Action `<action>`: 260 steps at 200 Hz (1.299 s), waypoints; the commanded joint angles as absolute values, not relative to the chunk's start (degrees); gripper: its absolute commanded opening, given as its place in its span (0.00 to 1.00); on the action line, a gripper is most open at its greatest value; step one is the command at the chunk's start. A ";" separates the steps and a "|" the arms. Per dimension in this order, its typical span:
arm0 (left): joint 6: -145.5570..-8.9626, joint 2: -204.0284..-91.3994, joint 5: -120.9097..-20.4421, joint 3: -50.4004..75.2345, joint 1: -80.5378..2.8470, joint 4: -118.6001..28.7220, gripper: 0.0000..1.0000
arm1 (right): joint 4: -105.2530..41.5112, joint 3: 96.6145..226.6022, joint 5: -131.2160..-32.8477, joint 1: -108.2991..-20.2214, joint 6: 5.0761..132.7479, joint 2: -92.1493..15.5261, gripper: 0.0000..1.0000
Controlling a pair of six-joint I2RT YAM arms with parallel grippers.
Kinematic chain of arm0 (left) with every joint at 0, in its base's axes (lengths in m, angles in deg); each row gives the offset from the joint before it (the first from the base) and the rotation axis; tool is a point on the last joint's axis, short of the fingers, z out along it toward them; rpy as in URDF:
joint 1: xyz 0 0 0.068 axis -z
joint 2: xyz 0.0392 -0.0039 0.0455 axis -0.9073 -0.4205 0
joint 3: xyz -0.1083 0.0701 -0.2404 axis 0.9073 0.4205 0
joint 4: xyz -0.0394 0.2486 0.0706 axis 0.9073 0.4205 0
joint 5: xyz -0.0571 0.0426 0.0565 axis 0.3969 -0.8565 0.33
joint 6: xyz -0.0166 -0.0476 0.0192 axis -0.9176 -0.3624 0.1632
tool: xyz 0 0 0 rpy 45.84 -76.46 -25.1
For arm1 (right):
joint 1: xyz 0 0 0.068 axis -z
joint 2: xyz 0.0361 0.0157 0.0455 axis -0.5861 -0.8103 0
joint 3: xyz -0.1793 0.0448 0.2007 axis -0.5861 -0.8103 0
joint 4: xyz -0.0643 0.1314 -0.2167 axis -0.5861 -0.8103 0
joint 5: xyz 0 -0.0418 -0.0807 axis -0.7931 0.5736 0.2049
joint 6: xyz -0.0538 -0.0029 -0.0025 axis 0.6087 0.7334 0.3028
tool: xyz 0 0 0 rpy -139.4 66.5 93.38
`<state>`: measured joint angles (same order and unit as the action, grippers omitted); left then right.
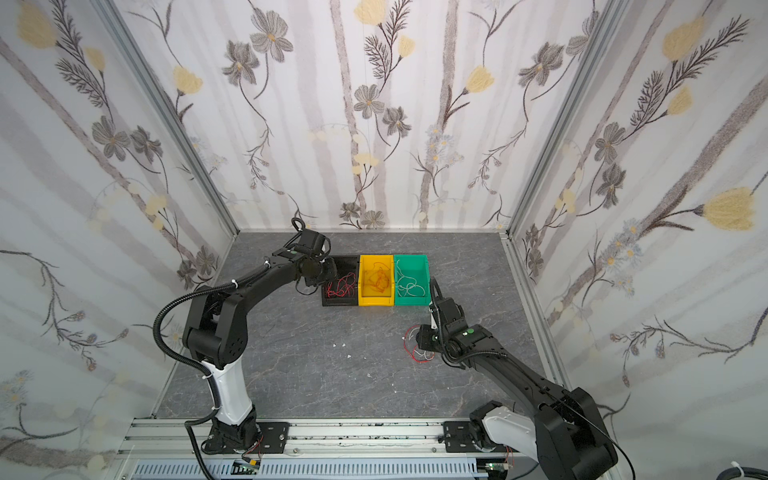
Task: Untangle the cables
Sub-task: 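Open the left gripper to drop the red wire into the black bin, then grasp the white wire with right while left moves back to the tangle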
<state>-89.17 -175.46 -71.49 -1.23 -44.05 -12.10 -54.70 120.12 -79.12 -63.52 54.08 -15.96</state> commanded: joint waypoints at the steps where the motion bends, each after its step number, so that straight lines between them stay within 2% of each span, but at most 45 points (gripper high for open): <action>1: -87.93 -173.72 -72.78 -2.08 -44.04 -10.68 0.46 | -54.08 120.23 -79.54 -63.48 53.80 -16.01 0.42; 39: -87.20 -169.49 -71.56 -0.56 -43.21 -10.97 0.52 | -54.78 120.37 -78.58 -63.45 53.71 -14.81 0.43; 72: -87.48 -164.62 -68.88 5.03 -41.44 -13.59 0.54 | -55.84 121.09 -78.01 -63.45 53.43 -14.73 0.49; 137: -91.27 -154.82 -64.24 19.14 -36.78 -21.76 0.55 | -57.55 120.86 -75.27 -63.50 52.65 -19.34 0.46; 212: -97.71 -150.01 -62.28 32.06 -29.42 -31.34 0.56 | -52.60 121.34 -76.58 -64.73 52.79 -24.70 0.07; 229: -99.87 -150.66 -61.21 34.62 -27.86 -35.19 0.56 | -51.38 121.52 -78.99 -65.40 52.47 -24.50 0.03; 260: -101.35 -152.07 -60.94 36.06 -25.66 -37.60 0.56 | -47.60 121.86 -84.84 -67.43 50.65 -24.85 0.02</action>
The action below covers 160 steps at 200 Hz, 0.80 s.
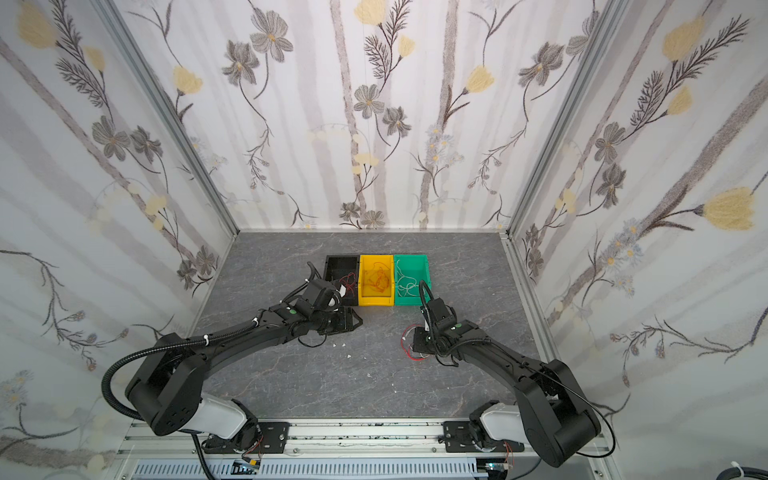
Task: Untangle the cables
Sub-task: 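Grasp the white wire with right while left moves back to the tangle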
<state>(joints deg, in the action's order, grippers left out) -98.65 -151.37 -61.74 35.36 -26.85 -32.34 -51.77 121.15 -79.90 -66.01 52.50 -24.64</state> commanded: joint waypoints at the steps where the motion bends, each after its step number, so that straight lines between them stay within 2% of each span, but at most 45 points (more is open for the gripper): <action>1: -101.35 -152.06 -60.96 36.07 -25.62 -37.66 0.56 | -47.59 121.92 -84.96 -67.52 50.61 -24.90 0.02; 66: -101.89 -150.03 -60.20 39.17 -25.22 -38.30 0.57 | -45.21 126.75 -87.88 -74.45 48.99 -26.74 0.01; 117: -106.12 -151.78 -57.39 44.00 -24.98 -45.62 0.57 | -47.31 126.31 -87.24 -74.72 50.69 -25.83 0.01; 160: -106.52 -156.06 -56.01 42.37 -22.33 -47.92 0.57 | -47.48 124.04 -84.19 -74.73 50.39 -26.54 0.02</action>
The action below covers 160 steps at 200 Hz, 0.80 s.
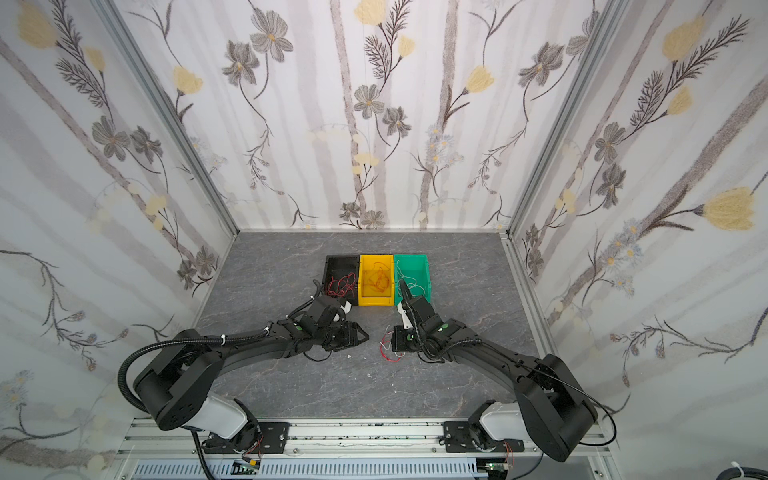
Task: Untangle the cables
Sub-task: 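Grasp the white wire with right while left moves back to the tangle, then pull the white wire away from the red wire with the right gripper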
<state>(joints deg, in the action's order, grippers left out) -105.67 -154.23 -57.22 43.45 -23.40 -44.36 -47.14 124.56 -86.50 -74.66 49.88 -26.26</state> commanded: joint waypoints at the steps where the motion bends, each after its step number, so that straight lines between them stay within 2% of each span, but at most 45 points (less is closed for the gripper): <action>1: -106.53 -156.12 -56.03 42.30 -22.24 -47.97 0.57 | -47.57 124.01 -84.11 -74.77 50.40 -26.54 0.02; 128: -103.99 -164.86 -58.03 35.29 -17.49 -44.50 0.55 | -51.97 123.38 -81.92 -71.72 51.32 -17.00 0.03; 160: -103.03 -166.69 -59.05 34.33 -16.99 -43.44 0.50 | -51.99 123.20 -84.11 -70.27 51.39 -14.82 0.04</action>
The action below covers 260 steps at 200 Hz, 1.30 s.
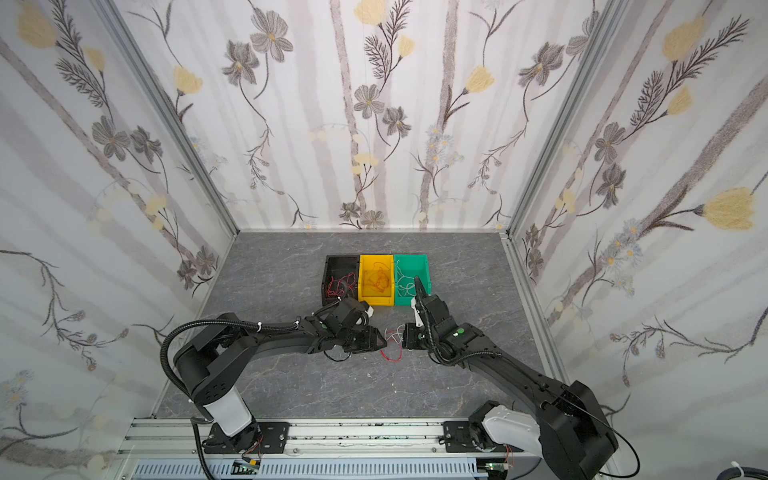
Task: Untangle the cables
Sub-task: 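Pull the white wire away from the red wire with the right gripper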
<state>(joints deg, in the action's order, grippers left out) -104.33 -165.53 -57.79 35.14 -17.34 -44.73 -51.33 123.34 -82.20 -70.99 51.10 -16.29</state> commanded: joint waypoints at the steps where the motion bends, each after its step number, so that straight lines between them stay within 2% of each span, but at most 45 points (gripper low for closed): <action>1: -102.98 -166.71 -59.13 34.28 -16.98 -43.35 0.50 | -51.98 123.20 -84.20 -70.21 51.42 -14.79 0.04; 105: -102.93 -169.98 -61.30 34.15 -16.52 -42.06 0.24 | -52.30 123.10 -89.55 -66.33 50.93 -7.98 0.05; 144: -103.28 -170.28 -61.33 34.14 -16.53 -42.62 0.18 | -53.17 124.96 -89.08 -64.53 51.78 -5.45 0.06; 213: -103.24 -168.40 -62.57 34.67 -16.49 -42.00 0.03 | -53.90 129.19 -89.04 -62.12 54.66 -8.64 0.07; 260: -103.02 -165.79 -64.20 35.81 -16.50 -40.85 0.00 | -53.90 135.32 -89.25 -61.05 57.32 -13.65 0.07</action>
